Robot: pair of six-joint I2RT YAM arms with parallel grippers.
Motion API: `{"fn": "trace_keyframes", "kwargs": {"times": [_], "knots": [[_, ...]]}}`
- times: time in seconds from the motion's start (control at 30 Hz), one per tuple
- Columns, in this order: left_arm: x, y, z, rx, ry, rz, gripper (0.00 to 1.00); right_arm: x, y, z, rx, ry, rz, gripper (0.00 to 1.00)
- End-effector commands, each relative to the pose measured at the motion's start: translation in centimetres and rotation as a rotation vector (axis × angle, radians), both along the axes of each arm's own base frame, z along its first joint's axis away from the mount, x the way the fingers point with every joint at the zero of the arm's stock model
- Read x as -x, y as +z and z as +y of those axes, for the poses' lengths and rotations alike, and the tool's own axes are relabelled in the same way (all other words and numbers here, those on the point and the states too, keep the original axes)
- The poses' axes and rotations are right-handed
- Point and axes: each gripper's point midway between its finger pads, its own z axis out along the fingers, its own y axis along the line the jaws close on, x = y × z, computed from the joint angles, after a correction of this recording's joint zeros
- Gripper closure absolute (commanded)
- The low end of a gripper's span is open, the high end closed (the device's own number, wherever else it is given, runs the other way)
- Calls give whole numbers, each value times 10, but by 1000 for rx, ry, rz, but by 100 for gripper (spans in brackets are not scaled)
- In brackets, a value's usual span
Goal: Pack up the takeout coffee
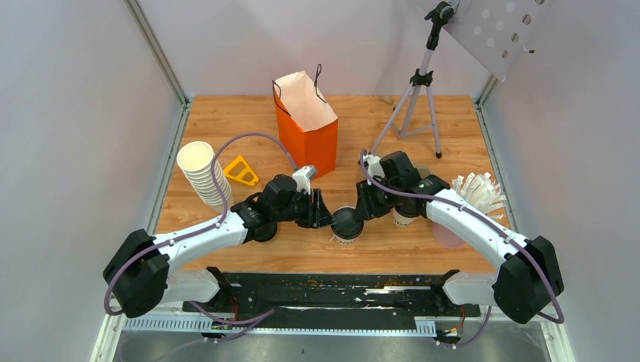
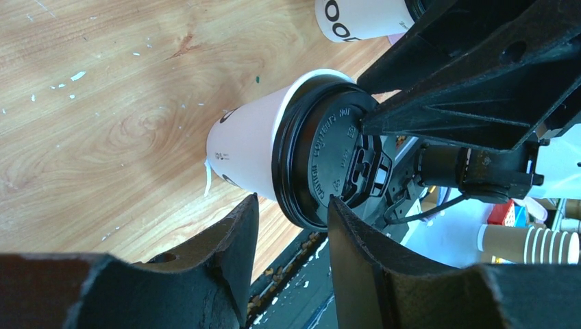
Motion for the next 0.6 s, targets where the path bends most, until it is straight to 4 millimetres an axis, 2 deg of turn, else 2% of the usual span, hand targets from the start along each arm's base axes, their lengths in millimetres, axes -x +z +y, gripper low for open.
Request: {"fn": "trace_keyframes", "kwargs": {"times": [0.0, 0.23, 0.37, 0.47, 0.57], "knots": [[-6, 13, -9, 50, -1, -35, 52, 2, -11, -2, -6, -14, 14, 68], [-8, 12, -8, 35, 6, -38, 60, 9, -2, 9, -110, -32, 28, 69], [-10, 7, -2, -1, 29, -40, 62, 9, -9, 7, -97, -42, 35, 70], [-15, 7, 1, -14, 64, -44, 59, 8, -11, 6, -86, -47, 39, 70], [-16, 7, 4, -16, 118, 4, 55, 7, -5, 8, -104, -60, 42, 68]]}}
